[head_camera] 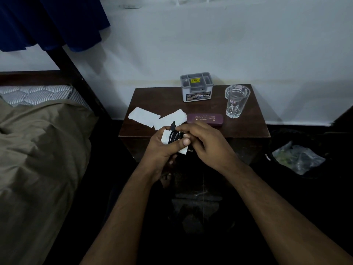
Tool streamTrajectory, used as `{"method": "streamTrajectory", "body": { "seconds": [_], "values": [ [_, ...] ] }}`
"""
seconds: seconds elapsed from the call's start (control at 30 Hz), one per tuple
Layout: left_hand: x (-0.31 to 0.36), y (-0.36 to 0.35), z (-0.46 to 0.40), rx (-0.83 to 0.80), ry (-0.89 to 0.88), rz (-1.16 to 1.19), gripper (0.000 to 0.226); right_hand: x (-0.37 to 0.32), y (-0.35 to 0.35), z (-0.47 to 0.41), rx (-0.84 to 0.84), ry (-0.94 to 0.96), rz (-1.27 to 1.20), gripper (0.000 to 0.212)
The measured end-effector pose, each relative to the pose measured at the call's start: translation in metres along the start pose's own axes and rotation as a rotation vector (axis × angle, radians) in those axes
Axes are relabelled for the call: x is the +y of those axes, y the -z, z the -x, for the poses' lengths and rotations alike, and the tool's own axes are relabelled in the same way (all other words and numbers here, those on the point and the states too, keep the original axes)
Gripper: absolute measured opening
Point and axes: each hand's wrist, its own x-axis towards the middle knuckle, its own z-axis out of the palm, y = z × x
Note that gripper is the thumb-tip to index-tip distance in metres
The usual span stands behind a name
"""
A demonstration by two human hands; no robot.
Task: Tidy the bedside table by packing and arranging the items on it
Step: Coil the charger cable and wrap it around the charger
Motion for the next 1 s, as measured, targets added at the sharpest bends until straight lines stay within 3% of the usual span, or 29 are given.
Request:
{"method": "streamTrajectory", "body": {
  "seconds": [0.33,0.5,0.67,0.83,1.0],
  "values": [
    [-0.002,0.001,-0.001,-0.080,-0.113,-0.127,0.047,0.004,0.004,-0.004,-0.043,-0.256,-0.166,0.004],
    [0.002,-0.003,0.003,-0.159,-0.014,-0.137,0.035,0.005,0.004,-0.002,-0.122,-0.266,-0.182,0.010],
    [0.000,0.000,-0.001,-0.187,0.041,-0.259,0.032,0.007,0.006,-0.002,-0.145,-0.354,-0.354,0.012],
    [-0.004,-0.002,-0.002,-0.101,0.167,-0.262,0.032,0.009,-0.001,-0.002,-0.133,-0.304,-0.249,0.011],
    [-0.008,0.000,-0.002,0.010,0.239,-0.217,0.017,0.010,-0.009,-0.012,0.067,-0.292,-0.238,0.006]
  ]
}}
